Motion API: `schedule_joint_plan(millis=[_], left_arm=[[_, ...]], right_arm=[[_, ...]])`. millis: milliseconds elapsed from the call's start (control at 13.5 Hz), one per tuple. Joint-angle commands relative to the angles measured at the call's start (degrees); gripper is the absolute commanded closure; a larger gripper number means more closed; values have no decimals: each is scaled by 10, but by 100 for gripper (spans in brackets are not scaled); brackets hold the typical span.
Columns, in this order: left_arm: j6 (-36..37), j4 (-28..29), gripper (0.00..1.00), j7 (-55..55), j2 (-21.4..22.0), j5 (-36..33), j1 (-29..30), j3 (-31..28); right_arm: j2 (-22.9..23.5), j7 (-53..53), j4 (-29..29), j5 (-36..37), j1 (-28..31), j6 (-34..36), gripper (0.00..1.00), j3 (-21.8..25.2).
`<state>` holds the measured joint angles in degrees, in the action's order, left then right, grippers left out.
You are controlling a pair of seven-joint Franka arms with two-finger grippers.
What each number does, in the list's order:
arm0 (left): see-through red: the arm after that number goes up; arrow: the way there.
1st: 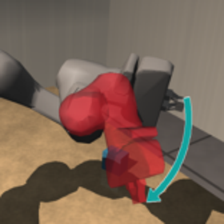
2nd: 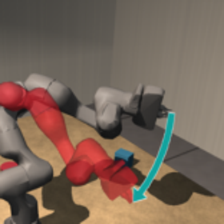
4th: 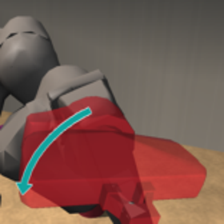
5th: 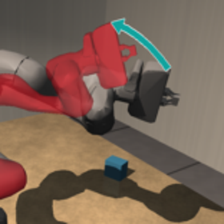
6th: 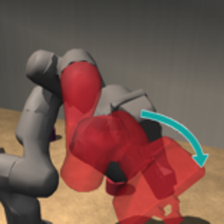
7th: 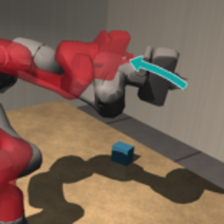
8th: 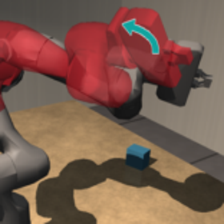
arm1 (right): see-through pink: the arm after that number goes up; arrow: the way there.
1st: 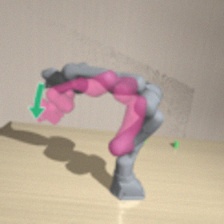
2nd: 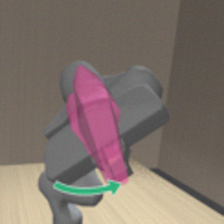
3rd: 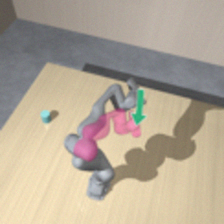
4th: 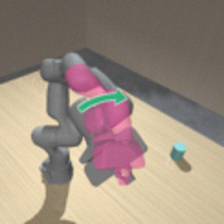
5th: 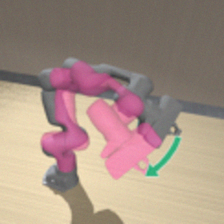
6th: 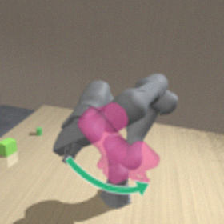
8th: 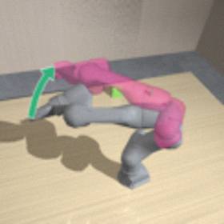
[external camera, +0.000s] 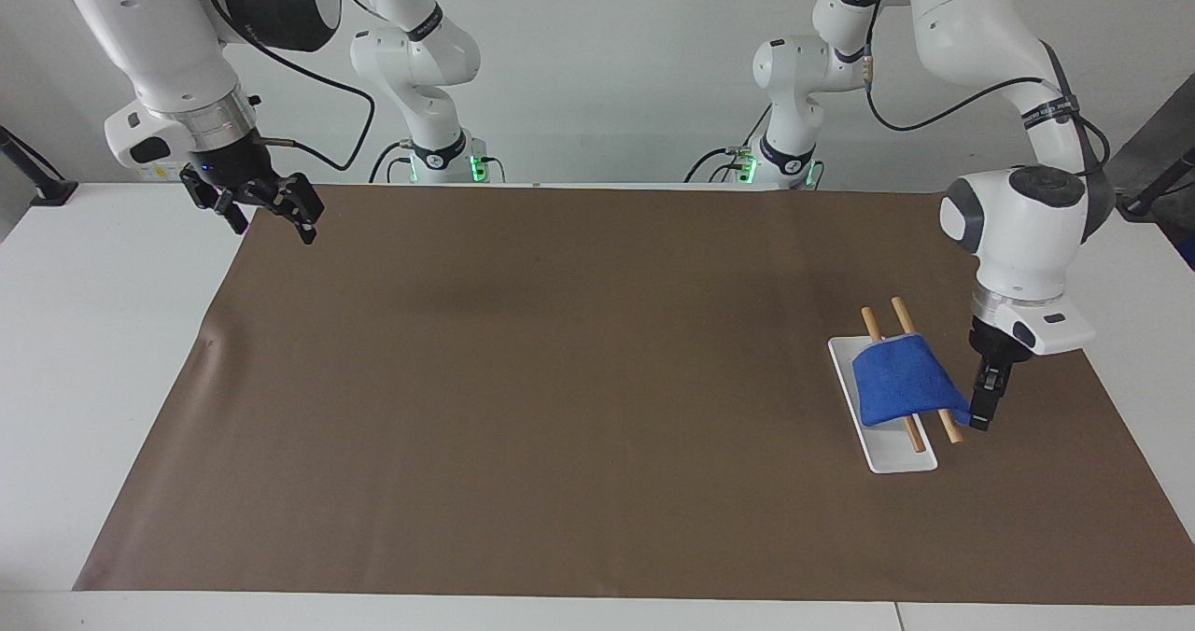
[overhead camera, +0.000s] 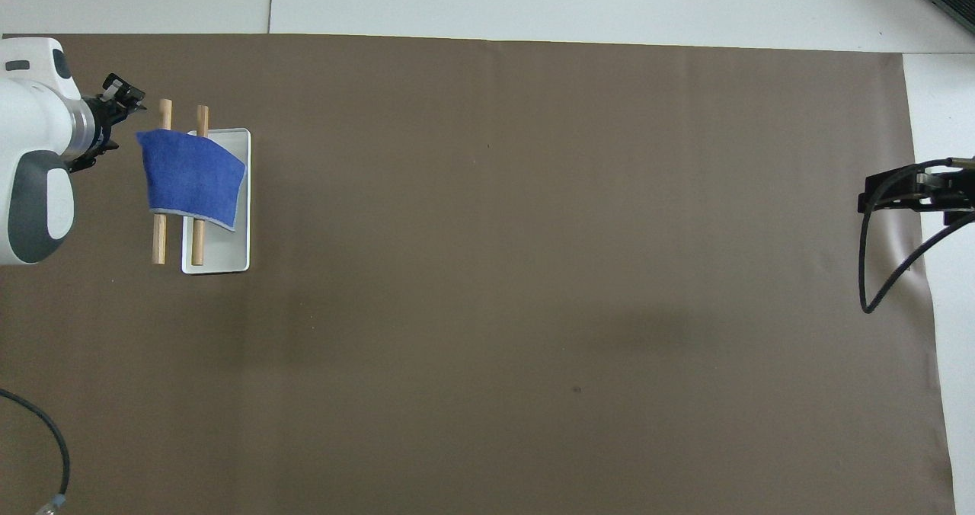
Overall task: Right arm passes towel to left arm to hang
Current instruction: 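Drape the towel over the wooden dowels with the left gripper, then open the left gripper and pull it back from the towel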
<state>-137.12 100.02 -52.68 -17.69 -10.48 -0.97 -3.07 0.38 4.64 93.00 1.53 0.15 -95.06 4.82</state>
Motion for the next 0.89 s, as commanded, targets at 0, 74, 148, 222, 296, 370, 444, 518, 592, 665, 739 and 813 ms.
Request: schedule_joint_plan(millis=[0,74,148,222,296,370,444,518,592,665,739,813], left_arm=[[106,-83,36,55,-23,-9,2,3],[141,-101,37,75,-23,-6,2,6],[181,-117,37,94,-22,-5,2,9],[225,-127,37,110,-19,-5,2,20],[267,-139,37,134,-16,-5,2,29],[305,-148,37,152,-15,-4,2,38],[341,-162,36,166,-14,-4,2,49],[372,-173,36,180,-14,3,2,58],[401,-180,36,198,-10,19,2,65],[425,-182,36,213,-2,24,2,71],[449,-182,37,227,9,28,1,77],[468,-183,37,240,19,45,1,82]], right_arm=[[-16,-10,17,0,0,-7,0,-1],[-16,-13,17,0,0,-7,0,-1],[-15,-15,11,1,-2,0,0,-5],[-18,-15,7,1,-4,30,0,-6],[-19,-15,-8,1,-4,54,0,-7],[-19,-14,-16,0,-4,65,0,-6],[-20,-10,-15,-6,-4,66,0,-6],[-20,-8,-15,-24,-4,67,0,-6],[-21,-8,-12,-28,-4,67,0,-6],[-24,-8,-5,-27,-5,66,0,-6],[-27,-7,-3,-27,-5,64,0,-6],[-28,-8,-1,-27,-5,61,0,-6]])
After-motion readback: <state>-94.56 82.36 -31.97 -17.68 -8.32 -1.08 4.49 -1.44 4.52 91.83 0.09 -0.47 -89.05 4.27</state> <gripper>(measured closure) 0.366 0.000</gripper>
